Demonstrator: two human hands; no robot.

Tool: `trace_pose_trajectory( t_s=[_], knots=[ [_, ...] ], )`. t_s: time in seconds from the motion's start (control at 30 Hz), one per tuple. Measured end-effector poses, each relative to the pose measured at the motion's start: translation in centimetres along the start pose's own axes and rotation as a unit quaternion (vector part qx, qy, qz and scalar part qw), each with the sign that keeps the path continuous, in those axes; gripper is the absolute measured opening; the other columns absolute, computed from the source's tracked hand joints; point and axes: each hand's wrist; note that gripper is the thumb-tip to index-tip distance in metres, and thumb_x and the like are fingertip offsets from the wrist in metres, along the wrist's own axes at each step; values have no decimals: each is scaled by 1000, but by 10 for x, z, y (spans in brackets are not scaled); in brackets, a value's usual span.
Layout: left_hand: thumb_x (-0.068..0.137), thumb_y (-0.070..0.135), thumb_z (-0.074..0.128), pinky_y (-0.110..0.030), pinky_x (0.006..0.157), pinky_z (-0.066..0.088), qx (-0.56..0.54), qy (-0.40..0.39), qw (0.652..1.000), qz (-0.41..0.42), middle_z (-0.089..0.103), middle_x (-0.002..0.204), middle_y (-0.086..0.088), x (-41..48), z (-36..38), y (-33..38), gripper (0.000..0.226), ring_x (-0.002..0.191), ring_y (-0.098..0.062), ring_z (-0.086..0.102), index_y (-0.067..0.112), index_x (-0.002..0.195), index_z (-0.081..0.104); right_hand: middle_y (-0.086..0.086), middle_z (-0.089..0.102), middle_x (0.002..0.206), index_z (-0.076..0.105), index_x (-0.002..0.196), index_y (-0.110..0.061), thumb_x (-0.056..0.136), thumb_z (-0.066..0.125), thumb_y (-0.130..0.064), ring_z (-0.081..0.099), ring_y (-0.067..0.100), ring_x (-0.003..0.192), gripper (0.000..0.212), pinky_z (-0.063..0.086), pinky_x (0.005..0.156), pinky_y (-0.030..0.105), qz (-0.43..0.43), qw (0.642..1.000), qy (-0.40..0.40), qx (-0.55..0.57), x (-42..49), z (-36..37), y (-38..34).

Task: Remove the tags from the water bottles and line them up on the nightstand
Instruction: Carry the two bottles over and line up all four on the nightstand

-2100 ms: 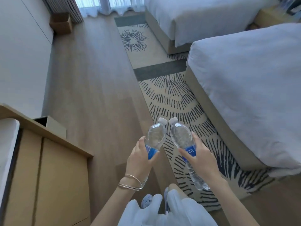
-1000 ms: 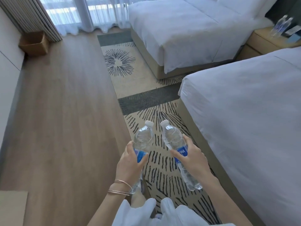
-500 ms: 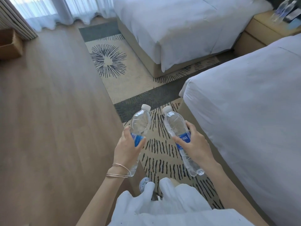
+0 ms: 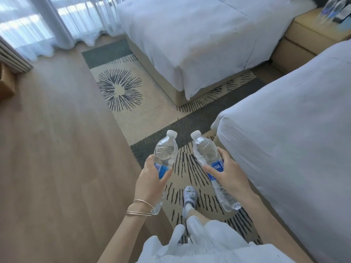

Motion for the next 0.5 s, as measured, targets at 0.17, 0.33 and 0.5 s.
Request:
trace_pose_trajectory(
  t_s=[0.17,0.33,0.5],
  knots=[
    [87,39,60,-27,70,41,2,-1,1000,16,56,118,-2,97,-1,47,61,99,-22,57,17,136,32,-8,59,117,31,136,-31,78,60,-59,58,9,94,70,48,75,28,6,1000,19,20,95,-33,-17],
    [88,38,61,-28,72,44,-6,-7,999,41,56,118,-3,176,6,93,61,100,-22,58,15,137,32,-7,58,122,29,138,-29,80,59,-57,58,12,101,72,51,82,33,14,999,37,17,173,-70,-26],
    [88,38,60,-25,70,41,7,-39,997,70,56,118,-2,237,19,127,62,98,-20,58,16,138,31,-7,55,125,30,137,-29,79,61,-55,57,11,103,71,53,86,36,43,997,58,26,221,-92,-24]
  ],
)
Point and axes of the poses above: each hand's wrist, its own x-axis towards the middle knuckle, its own z-axis out of the palm, y = z × x
